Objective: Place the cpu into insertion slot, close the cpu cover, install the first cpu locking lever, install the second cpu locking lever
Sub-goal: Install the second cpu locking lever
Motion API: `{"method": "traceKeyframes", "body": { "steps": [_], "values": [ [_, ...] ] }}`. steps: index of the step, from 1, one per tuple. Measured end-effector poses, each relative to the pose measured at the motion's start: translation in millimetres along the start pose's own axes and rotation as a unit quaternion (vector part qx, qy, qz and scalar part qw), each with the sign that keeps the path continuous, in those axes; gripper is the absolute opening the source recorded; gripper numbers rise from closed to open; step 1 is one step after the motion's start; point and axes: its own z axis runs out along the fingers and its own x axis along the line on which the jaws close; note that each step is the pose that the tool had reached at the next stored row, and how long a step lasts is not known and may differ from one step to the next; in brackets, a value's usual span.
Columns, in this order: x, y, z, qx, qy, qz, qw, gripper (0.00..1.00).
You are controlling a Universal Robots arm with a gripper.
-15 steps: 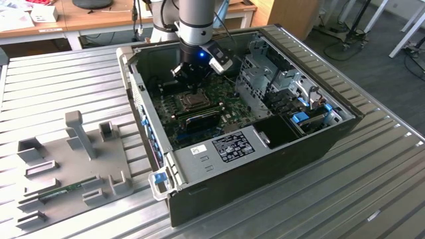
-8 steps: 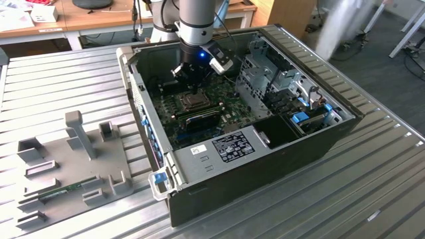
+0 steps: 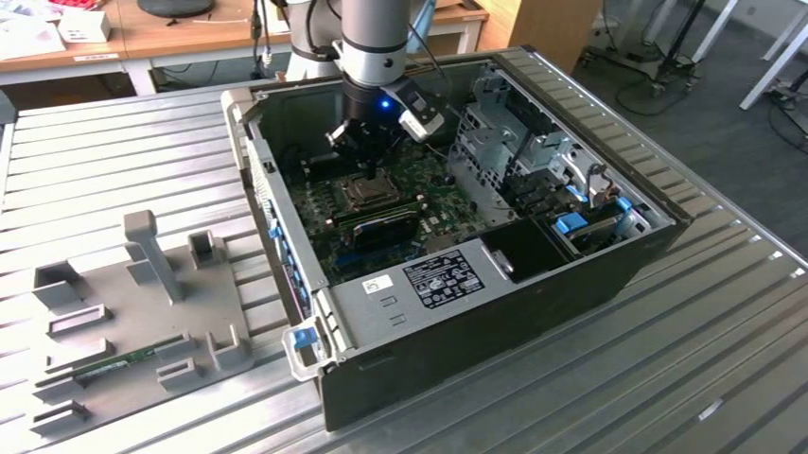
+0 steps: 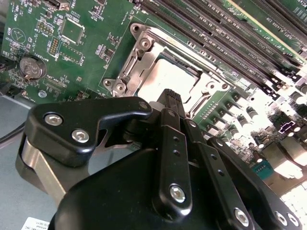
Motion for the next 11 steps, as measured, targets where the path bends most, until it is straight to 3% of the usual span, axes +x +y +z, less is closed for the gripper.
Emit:
{"method": "traceKeyframes", "body": {
  "steps": [11],
  "values": [
    [0.0,-0.7,-0.1,0.0000,0.0000,0.000,1.00000,0.10]
  ]
}}
